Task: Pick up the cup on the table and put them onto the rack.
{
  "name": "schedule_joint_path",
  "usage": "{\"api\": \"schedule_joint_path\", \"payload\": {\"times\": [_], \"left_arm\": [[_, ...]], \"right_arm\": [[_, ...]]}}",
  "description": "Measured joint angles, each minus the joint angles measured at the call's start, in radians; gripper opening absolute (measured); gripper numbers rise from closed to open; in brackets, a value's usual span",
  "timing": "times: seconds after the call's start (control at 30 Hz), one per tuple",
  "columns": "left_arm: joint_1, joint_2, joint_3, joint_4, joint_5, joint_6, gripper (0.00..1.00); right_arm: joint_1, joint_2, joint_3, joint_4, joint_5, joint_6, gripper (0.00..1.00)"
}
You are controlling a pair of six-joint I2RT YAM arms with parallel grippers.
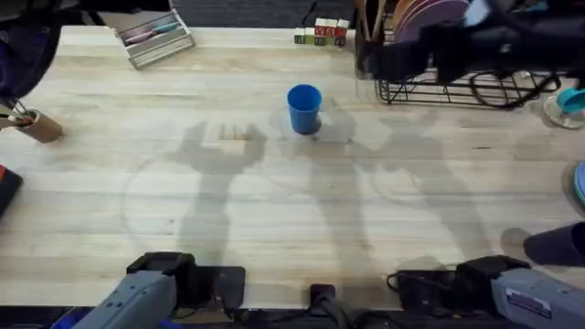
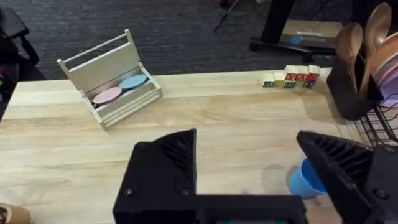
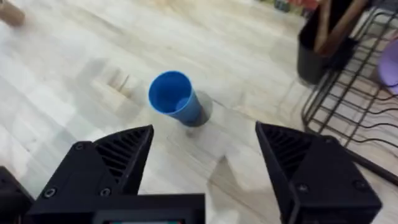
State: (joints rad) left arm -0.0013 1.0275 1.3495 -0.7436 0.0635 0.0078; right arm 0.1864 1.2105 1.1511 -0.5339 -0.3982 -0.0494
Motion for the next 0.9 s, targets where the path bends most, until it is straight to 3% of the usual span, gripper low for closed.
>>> {"api": "schedule_joint_path", "payload": {"times": [0.43,0.9], "left_arm": [[0.000,0.000,0.000,-0.009,0.000,0.000,0.994],[0.000,0.000,0.000,-0.009,0.000,0.000,0.993]], "right_arm": [[0.177,0.127,0.003,0.006,0.161,0.000,0.993],[0.187,0.175,0.010,0.066,0.178,0.000,0.993]]}}
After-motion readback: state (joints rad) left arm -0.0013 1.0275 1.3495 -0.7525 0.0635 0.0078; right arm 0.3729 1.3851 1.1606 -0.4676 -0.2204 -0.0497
